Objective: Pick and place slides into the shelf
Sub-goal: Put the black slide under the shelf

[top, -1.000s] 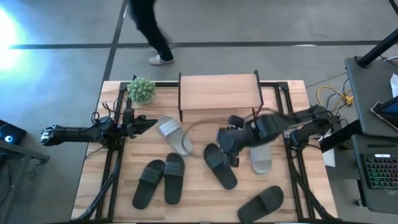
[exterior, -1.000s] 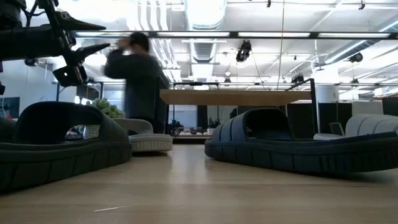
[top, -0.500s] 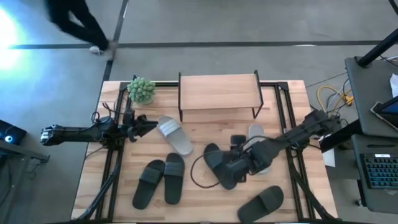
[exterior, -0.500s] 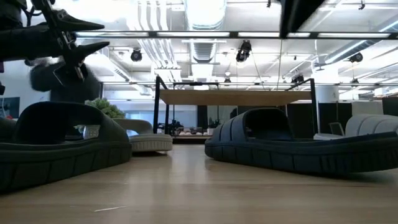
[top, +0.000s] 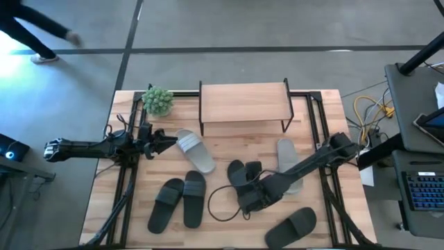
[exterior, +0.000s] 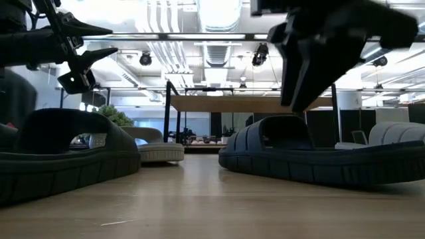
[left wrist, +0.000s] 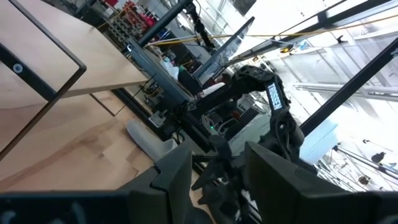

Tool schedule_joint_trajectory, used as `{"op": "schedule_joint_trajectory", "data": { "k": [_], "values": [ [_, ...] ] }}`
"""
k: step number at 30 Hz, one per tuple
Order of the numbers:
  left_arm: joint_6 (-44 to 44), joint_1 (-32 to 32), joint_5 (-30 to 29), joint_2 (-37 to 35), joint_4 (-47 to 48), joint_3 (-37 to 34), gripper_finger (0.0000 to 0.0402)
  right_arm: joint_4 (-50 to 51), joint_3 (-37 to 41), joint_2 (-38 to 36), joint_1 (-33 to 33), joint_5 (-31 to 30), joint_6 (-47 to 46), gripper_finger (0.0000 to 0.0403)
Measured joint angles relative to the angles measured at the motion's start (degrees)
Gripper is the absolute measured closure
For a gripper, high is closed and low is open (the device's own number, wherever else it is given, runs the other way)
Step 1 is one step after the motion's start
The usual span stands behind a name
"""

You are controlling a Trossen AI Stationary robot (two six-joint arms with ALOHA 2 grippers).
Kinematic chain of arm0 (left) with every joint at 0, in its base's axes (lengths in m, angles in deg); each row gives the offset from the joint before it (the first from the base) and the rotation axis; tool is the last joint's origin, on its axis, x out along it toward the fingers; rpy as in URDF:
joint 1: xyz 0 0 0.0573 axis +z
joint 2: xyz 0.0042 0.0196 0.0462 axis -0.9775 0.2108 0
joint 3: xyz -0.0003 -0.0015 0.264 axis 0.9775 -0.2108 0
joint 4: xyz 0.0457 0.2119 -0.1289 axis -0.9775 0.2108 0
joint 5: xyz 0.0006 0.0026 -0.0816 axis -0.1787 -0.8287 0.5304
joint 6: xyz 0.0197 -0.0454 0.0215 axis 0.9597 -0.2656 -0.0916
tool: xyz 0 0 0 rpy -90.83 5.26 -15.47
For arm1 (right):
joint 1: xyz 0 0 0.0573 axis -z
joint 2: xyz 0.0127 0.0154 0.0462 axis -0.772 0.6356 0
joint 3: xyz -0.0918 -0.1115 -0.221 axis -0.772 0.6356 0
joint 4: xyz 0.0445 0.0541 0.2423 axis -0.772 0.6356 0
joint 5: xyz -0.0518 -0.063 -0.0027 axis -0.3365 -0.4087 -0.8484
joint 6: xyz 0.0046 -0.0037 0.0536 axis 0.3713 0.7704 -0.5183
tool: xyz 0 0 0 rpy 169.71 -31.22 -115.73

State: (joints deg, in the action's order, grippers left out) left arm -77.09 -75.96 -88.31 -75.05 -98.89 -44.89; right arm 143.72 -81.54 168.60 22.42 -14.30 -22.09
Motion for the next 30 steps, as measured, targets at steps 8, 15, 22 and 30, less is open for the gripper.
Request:
{"op": "schedule_joint_trajectory", "data": {
  "k": [8,15,22,30],
  "values": [
    [0.1,0.0,0.1,0.0,0.1,0.0,0.0268,-1.8,-1.8,4.0,-0.1,-5.7,0.3,0.0248],
    [0.1,0.0,0.1,0.0,1.4,0.0,0.0268,-3.0,-1.8,5.3,0.3,-6.2,0.6,0.0300],
    [0.0,0.0,0.1,0.9,1.4,0.0,0.0268,-7.3,-1.8,5.4,3.0,-9.0,4.1,0.0388],
    [-0.1,0.0,0.1,1.6,1.4,0.0,0.0268,-14.0,-2.0,5.0,8.7,-13.2,18.8,0.0390]
  ]
}}
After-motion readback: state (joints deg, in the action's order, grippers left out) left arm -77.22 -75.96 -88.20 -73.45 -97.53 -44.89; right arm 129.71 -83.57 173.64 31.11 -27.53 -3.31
